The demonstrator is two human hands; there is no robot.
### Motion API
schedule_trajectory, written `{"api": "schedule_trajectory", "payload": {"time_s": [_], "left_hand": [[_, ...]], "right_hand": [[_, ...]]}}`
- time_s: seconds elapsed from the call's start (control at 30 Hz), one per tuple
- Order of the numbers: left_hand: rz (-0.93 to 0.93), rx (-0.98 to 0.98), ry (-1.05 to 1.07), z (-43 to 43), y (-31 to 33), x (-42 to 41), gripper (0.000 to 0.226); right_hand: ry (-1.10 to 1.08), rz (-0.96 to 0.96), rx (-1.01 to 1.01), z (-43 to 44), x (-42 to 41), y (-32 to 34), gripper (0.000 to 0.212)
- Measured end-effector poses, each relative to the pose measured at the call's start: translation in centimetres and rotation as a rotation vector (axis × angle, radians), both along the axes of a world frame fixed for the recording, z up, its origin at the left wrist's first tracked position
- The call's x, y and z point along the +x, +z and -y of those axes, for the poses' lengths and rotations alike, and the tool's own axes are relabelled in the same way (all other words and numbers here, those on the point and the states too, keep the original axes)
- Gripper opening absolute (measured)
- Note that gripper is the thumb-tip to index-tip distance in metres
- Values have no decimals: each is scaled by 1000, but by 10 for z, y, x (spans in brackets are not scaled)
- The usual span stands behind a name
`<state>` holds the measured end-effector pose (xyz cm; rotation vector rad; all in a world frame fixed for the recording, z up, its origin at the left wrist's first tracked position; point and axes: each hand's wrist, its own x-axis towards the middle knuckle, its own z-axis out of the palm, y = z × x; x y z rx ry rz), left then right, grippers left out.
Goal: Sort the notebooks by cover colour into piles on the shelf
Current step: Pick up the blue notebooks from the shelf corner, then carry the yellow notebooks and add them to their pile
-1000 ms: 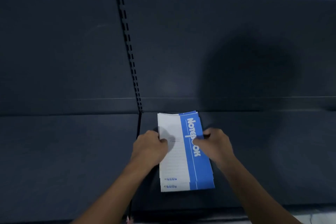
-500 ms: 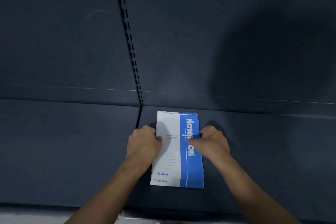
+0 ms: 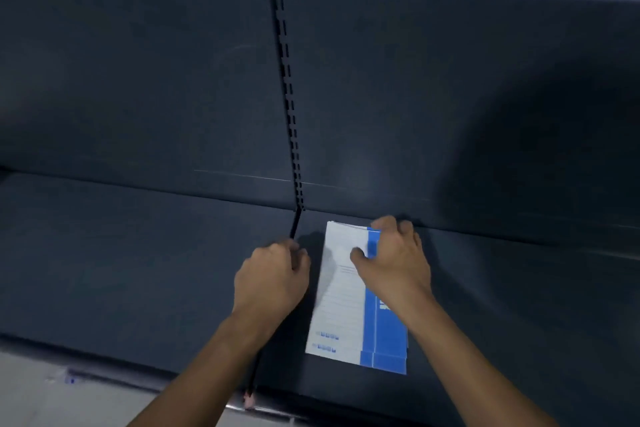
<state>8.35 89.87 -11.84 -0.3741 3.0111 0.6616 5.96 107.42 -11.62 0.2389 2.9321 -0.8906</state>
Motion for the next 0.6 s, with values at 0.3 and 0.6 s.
{"api": "schedule_trajectory", "payload": {"time_s": [0.3, 0.6], "left_hand": [[-135, 9, 238, 167, 42, 41, 30], [-213, -12, 333, 367, 80, 98, 30]], "right_hand": [[503, -27, -174, 167, -1, 46, 32], [731, -73, -192, 380, 26, 75, 23]]}}
